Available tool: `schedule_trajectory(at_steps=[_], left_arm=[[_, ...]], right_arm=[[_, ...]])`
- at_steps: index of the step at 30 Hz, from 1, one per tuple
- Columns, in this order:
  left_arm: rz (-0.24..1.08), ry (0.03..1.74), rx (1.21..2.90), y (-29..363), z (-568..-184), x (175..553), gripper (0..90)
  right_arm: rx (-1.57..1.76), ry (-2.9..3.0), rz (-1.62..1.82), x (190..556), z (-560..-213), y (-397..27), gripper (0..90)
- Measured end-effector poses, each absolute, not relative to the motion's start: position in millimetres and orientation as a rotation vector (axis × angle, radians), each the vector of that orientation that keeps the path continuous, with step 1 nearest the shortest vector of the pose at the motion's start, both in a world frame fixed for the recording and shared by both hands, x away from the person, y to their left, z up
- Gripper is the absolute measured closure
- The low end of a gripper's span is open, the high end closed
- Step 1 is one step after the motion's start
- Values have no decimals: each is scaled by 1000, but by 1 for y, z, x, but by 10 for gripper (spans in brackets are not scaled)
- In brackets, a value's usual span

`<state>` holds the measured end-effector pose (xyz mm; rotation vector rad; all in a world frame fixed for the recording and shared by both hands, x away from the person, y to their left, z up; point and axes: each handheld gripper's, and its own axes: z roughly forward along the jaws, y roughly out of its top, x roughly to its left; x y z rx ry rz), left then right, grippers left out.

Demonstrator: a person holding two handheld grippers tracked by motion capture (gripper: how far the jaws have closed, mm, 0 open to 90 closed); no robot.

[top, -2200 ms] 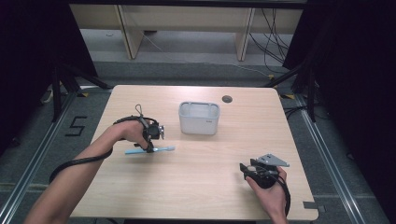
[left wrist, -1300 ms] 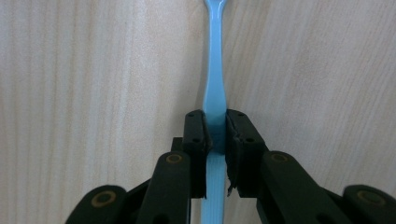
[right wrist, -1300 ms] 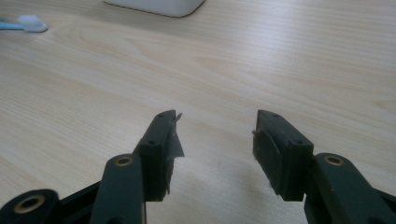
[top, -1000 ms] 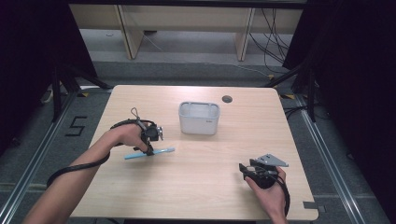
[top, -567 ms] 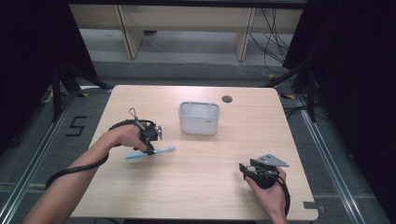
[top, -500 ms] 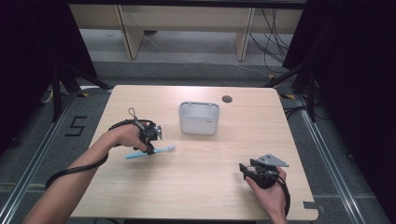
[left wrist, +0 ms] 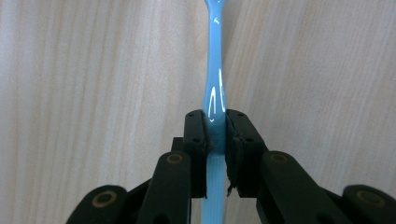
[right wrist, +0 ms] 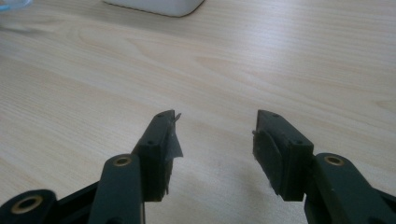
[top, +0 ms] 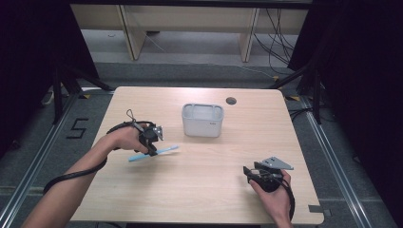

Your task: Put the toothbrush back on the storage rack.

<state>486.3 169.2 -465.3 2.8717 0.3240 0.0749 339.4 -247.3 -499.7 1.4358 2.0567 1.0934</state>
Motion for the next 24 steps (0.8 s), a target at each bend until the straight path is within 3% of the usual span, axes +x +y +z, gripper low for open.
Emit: schedule_trajectory(at_steps=[19,24], left_arm=[[189,331,2749,179,-447,481,785],[220,373,2650,183,-443,476,785]], right_arm=[[1387,2060,1080,341,-499,-249,492],[1387,2059,1079,341,-499,-249,492]])
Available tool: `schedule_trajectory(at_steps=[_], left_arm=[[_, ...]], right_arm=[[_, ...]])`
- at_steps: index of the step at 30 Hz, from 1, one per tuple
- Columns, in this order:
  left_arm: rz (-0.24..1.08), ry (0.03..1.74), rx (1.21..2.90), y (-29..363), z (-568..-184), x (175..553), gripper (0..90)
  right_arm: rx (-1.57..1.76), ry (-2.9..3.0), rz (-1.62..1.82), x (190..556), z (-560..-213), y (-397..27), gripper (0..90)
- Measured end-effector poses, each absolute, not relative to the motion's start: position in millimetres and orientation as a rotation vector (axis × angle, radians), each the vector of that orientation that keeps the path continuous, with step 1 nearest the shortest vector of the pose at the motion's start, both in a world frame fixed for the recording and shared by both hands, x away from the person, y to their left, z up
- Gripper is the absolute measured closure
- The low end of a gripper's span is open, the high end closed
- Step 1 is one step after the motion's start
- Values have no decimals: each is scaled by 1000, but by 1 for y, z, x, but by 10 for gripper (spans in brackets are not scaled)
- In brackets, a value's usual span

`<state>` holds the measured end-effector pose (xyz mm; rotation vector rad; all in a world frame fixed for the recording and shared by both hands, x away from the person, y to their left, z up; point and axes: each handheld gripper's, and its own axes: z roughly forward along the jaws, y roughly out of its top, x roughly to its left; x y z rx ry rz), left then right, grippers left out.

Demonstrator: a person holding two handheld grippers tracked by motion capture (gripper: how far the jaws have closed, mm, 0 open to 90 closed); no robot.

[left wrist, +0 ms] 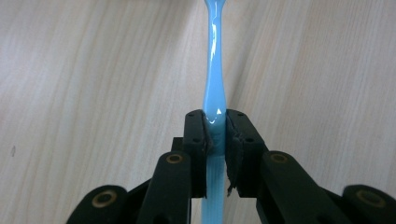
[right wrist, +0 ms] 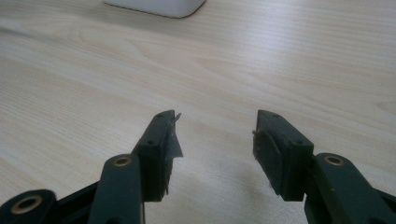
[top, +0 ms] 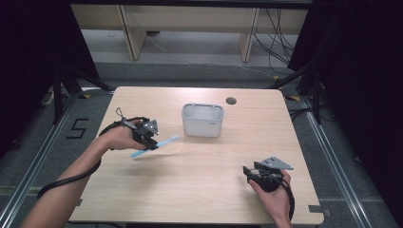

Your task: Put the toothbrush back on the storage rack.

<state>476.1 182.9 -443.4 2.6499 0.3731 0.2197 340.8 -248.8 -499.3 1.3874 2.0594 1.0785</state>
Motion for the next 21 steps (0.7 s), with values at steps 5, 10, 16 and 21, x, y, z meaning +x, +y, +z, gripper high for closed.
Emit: schedule_trajectory(at_steps=[5,10,16,21], left_arm=[[247,425,2538,185,-442,471,786],[275,416,2494,189,-437,470,786],[276,445,2371,192,-437,466,786],[286,466,2284,193,-440,462,786]], right_arm=[[1415,2068,1101,340,-499,-247,492],[1395,2059,1082,340,-499,-248,492],[1408,2050,1106,340,-500,-246,492],[1389,2049,1105,340,-500,-247,492]])
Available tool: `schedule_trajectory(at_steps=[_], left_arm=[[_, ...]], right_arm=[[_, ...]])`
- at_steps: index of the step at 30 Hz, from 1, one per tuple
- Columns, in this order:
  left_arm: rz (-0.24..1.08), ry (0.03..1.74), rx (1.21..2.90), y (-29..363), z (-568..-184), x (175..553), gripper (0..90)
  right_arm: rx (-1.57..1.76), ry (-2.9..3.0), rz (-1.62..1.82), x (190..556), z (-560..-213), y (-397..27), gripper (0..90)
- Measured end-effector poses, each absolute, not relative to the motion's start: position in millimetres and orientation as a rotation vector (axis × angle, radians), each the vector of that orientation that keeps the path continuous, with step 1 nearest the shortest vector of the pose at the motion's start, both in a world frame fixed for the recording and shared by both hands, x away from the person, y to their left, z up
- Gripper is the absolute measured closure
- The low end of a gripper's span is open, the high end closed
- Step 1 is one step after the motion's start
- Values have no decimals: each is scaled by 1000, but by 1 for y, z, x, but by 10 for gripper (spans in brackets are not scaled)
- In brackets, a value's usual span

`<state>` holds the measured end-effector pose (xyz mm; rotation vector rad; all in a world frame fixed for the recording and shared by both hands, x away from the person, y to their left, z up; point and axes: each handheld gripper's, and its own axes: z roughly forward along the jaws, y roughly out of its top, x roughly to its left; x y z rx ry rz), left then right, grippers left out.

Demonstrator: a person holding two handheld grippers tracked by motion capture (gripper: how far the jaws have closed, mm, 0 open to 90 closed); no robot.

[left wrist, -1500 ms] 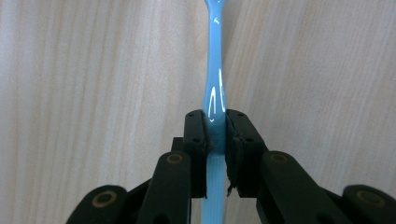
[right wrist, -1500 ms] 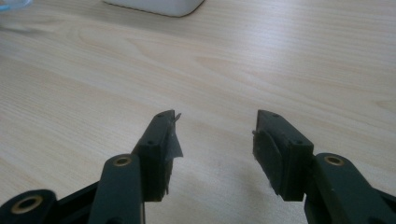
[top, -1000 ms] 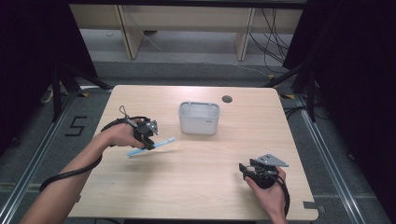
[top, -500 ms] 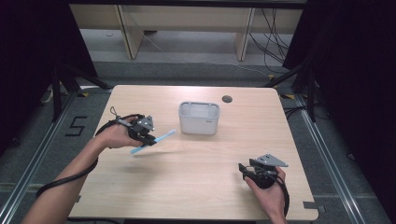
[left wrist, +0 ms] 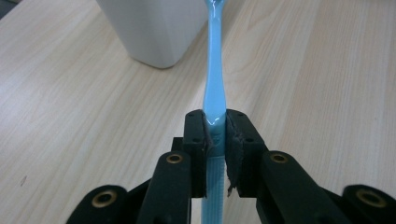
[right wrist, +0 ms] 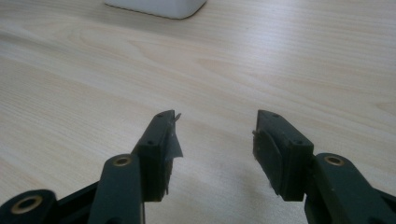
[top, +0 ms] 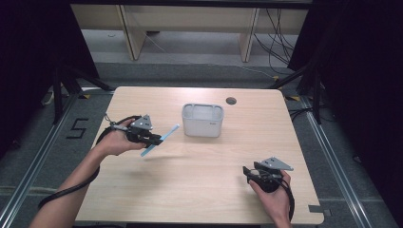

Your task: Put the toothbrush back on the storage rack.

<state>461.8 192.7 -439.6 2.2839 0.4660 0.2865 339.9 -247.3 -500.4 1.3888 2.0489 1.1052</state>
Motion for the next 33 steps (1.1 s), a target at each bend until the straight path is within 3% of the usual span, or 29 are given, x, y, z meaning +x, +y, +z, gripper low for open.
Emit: schedule_trajectory(at_steps=[33], left_arm=[[460,558,1878,202,-435,434,786]], right_arm=[[1391,2027,1107,338,-501,-246,492]])
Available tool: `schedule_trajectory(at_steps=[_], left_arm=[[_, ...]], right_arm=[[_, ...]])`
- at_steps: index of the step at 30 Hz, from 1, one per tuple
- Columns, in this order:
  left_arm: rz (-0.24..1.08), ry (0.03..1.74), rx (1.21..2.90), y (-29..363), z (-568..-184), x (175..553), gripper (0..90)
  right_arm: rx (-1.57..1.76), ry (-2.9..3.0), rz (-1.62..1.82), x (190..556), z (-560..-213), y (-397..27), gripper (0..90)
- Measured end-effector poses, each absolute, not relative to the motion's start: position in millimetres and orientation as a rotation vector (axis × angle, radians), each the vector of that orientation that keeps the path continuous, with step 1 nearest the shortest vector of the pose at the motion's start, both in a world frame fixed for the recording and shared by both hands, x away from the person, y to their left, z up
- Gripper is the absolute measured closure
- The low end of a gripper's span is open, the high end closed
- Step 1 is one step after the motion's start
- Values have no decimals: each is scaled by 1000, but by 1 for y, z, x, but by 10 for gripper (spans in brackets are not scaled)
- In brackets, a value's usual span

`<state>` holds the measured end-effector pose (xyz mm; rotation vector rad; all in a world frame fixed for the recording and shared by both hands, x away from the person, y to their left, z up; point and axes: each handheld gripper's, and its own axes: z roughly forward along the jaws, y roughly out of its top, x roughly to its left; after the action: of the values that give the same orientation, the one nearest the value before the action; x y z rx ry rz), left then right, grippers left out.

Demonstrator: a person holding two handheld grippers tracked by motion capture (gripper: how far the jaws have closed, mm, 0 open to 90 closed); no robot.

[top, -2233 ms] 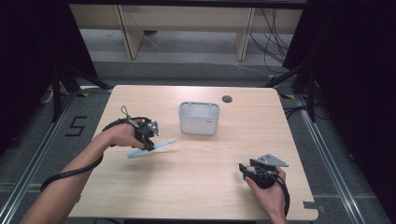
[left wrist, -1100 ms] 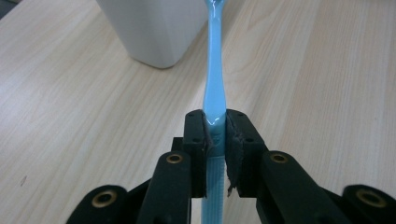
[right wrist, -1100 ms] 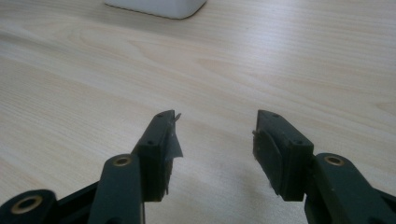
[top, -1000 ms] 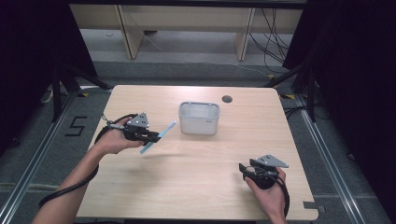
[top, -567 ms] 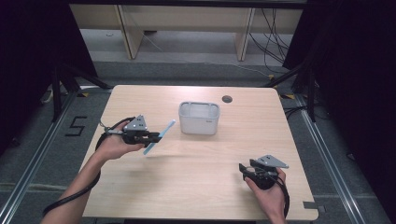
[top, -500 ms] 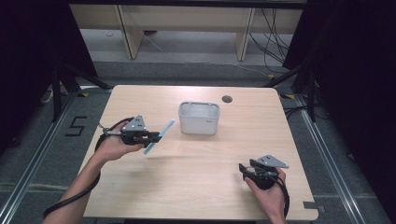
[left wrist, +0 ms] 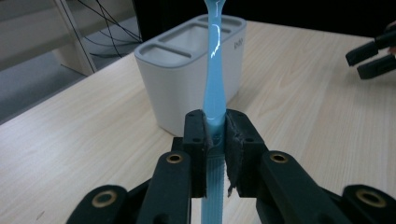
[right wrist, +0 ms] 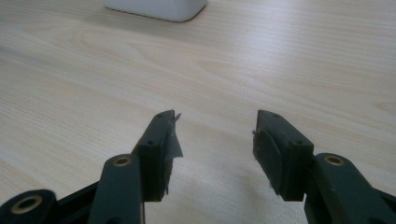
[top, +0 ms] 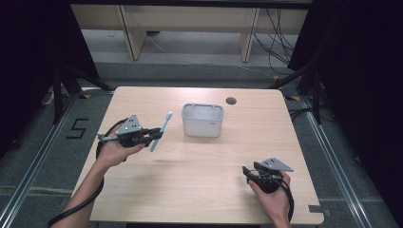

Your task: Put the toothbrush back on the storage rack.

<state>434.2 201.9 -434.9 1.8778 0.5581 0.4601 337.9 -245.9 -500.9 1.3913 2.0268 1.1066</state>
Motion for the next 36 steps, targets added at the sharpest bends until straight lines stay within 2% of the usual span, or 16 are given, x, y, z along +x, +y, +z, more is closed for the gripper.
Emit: schedule_trajectory(at_steps=[19,36], left_arm=[[515,625,1654,197,-428,434,786],[538,641,1585,185,-422,441,786]], right_arm=[[1413,2028,1118,337,-499,-247,492],[1389,2014,1124,337,-501,-248,492]])
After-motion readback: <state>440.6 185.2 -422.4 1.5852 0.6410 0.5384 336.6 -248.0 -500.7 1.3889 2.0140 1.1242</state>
